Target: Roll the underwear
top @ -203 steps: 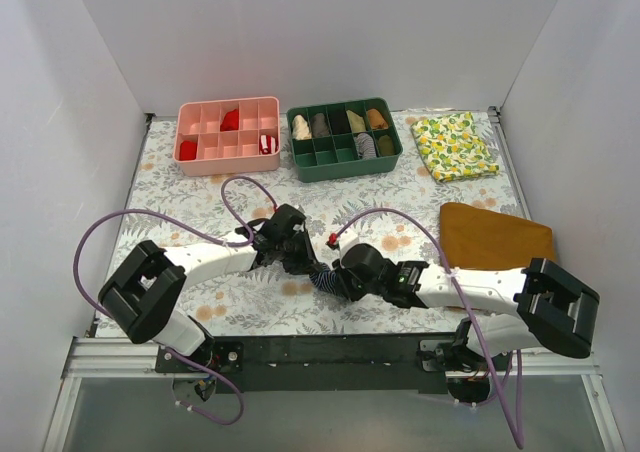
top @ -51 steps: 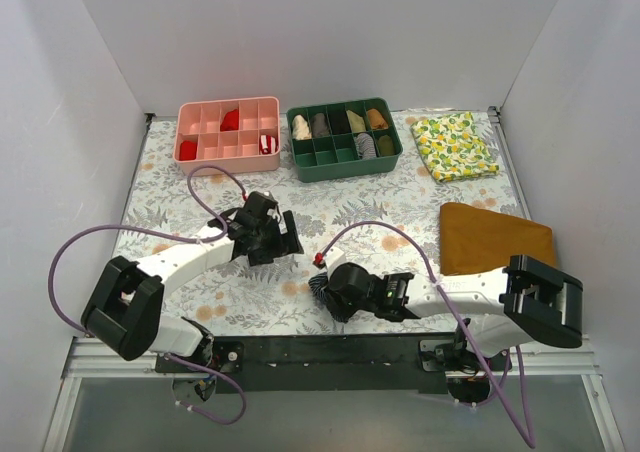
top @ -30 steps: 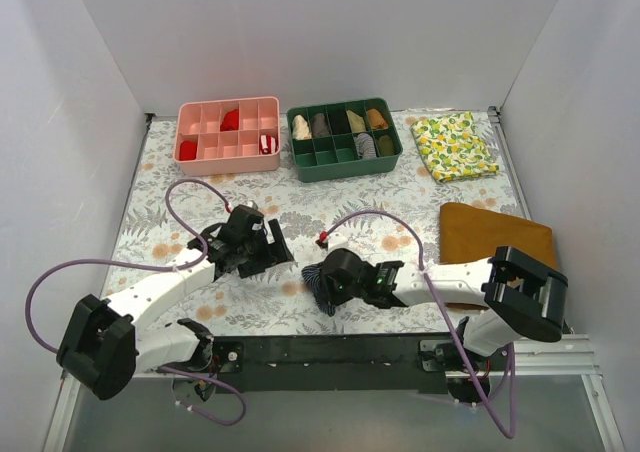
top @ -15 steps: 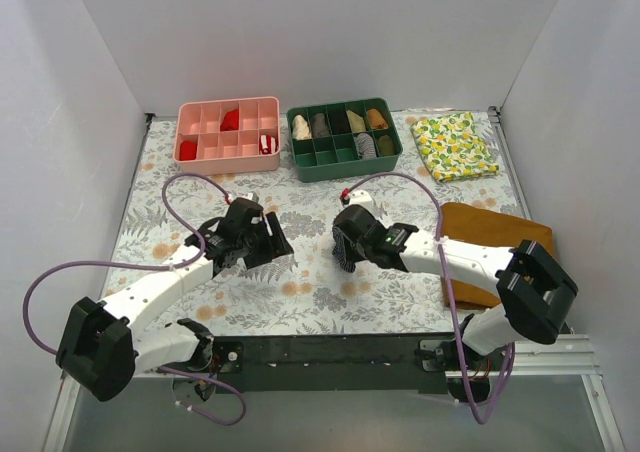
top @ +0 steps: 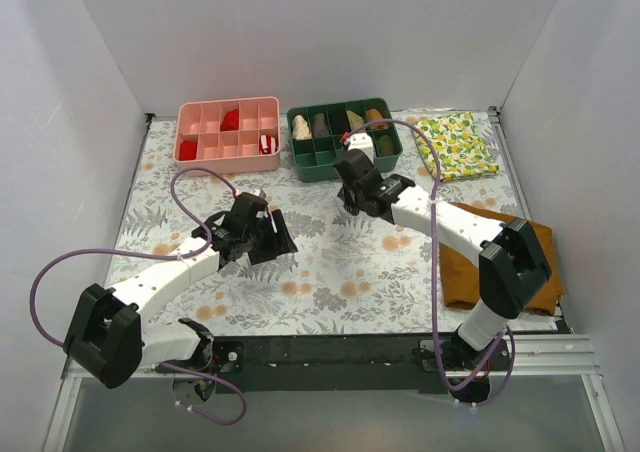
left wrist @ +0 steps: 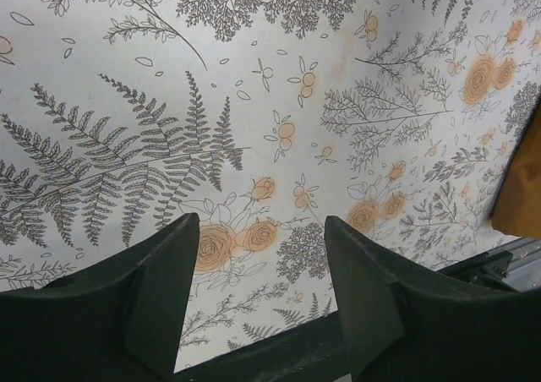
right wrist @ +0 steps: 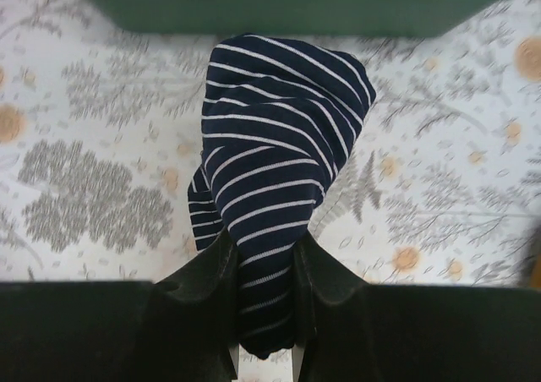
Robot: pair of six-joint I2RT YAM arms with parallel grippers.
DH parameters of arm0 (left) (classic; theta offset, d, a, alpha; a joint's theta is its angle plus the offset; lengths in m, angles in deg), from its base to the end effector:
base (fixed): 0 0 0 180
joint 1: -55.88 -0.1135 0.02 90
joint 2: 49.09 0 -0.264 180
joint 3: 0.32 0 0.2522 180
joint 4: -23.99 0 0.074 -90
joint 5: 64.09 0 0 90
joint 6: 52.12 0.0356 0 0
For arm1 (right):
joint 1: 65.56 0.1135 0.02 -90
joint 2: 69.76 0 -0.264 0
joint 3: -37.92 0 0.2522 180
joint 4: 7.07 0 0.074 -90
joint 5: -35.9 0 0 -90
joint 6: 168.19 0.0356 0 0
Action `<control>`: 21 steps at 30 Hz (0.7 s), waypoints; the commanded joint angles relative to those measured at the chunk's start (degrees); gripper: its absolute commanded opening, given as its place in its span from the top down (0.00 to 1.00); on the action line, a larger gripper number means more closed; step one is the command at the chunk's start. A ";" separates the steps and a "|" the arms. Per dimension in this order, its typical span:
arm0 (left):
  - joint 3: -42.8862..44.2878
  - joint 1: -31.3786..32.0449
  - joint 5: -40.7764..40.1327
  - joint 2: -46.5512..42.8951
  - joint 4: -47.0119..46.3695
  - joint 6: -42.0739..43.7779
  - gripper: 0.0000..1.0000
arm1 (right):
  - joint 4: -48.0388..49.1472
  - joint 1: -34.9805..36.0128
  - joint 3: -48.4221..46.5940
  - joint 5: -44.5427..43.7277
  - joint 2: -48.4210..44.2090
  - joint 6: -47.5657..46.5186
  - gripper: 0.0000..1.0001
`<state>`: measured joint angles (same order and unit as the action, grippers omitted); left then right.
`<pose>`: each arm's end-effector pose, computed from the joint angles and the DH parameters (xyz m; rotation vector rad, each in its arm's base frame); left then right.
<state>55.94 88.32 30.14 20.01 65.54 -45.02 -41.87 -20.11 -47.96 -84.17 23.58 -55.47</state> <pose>0.1973 -0.1285 0.2151 -1.1463 2.5094 -0.8031 0.2674 0.2462 0.2738 -0.1753 2.1855 0.0556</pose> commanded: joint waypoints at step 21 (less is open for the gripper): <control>3.99 -4.40 6.84 7.63 -2.56 5.46 0.42 | 12.50 -9.94 -44.60 -13.88 39.63 -40.03 0.99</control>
<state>58.00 85.24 35.14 26.91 64.34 -41.32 -38.09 -29.94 -90.10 -95.07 61.46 -87.79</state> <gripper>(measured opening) 0.585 0.274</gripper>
